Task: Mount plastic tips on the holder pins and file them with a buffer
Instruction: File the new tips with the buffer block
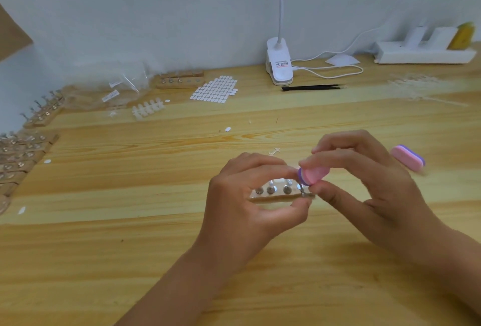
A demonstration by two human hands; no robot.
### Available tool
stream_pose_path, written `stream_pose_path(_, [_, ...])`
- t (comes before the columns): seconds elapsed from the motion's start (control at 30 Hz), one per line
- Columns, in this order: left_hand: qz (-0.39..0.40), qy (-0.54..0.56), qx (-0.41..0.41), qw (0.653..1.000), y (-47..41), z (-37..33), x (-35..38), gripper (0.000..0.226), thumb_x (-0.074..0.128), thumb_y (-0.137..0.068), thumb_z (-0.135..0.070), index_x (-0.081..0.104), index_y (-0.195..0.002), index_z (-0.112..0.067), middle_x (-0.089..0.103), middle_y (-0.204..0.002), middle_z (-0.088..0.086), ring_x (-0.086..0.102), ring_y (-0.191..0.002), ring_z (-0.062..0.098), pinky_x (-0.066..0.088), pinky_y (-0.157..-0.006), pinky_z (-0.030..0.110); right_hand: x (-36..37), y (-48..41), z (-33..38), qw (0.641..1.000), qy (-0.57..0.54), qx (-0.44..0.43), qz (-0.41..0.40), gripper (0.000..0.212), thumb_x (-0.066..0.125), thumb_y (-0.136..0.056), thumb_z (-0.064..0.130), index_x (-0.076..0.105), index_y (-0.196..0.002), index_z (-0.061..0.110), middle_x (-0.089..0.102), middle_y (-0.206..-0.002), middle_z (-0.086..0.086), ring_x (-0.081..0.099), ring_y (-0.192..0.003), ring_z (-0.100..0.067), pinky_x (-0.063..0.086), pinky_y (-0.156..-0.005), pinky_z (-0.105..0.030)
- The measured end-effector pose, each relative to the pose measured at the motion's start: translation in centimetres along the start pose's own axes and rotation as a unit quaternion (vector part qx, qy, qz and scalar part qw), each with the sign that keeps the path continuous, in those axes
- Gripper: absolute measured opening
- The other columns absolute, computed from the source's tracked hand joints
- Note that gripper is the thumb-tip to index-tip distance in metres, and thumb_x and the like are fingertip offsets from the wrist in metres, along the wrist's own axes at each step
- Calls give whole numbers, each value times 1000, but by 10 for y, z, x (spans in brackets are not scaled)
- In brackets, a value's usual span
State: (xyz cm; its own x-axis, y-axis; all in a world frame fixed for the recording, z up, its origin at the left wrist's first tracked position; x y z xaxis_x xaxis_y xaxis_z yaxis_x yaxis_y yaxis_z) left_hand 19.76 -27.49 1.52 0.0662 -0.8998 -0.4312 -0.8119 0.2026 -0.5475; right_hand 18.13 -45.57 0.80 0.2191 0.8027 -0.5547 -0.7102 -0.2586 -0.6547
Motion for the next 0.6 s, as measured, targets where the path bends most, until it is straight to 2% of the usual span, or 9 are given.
stream_pose_path(0.13, [8, 14, -8, 1000, -1, 0, -1, 27, 84, -60, -18, 78, -86, -21, 71, -88, -13, 67, -88, 6, 51, -80, 22, -1, -1, 1, 1000, -7, 9, -23, 23, 66, -90, 22, 66, -113, 20, 62, -107, 3, 60, -100, 1, 40, -84, -5])
stream_pose_path(0.23, [7, 24, -5, 1000, -1, 0, -1, 28, 85, -61, -17, 78, -87, -21, 71, -90, -14, 67, -88, 7, 51, -80, 22, 0, 0, 3, 999, -6, -9, -38, 23, 67, -89, 23, 66, -112, 21, 64, -106, 3, 63, -101, -4, 43, -90, -10])
stream_pose_path(0.37, [13, 23, -12, 1000, -1, 0, -2, 27, 84, -62, -18, 79, -88, -23, 71, -88, -15, 67, -89, 6, 49, -79, 18, -4, -2, -1, 999, 15, -8, -35, 24, 68, -88, 20, 66, -112, 20, 64, -104, 3, 60, -100, 3, 40, -87, -5])
stream_pose_path(0.5, [14, 19, 4, 1000, -1, 0, -2, 28, 85, -65, -22, 79, -93, -21, 71, -91, -13, 66, -90, 8, 52, -77, 27, 2, -1, 5, 998, 20, -46, -33, 23, 66, -91, 21, 65, -114, 23, 64, -106, 3, 62, -101, -4, 41, -91, -11])
stream_pose_path(0.6, [14, 4, 6, 1000, 0, 1, -1, 28, 82, -65, -24, 79, -92, -24, 70, -90, -15, 65, -90, 6, 51, -77, 26, -4, -2, 0, 998, 43, -39, -32, 23, 67, -91, 21, 67, -113, 21, 65, -102, 0, 62, -98, -5, 42, -90, -11])
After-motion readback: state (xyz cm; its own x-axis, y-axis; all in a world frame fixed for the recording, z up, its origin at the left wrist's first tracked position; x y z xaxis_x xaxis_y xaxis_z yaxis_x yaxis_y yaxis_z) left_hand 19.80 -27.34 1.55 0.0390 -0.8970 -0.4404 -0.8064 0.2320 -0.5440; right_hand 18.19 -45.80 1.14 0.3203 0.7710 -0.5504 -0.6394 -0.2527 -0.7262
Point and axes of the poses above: each hand's wrist, its own y-axis away from the middle knuckle, its own x-axis out of the palm, z = x × y, the point moved 2 cm from there along -y, towards the middle knuckle
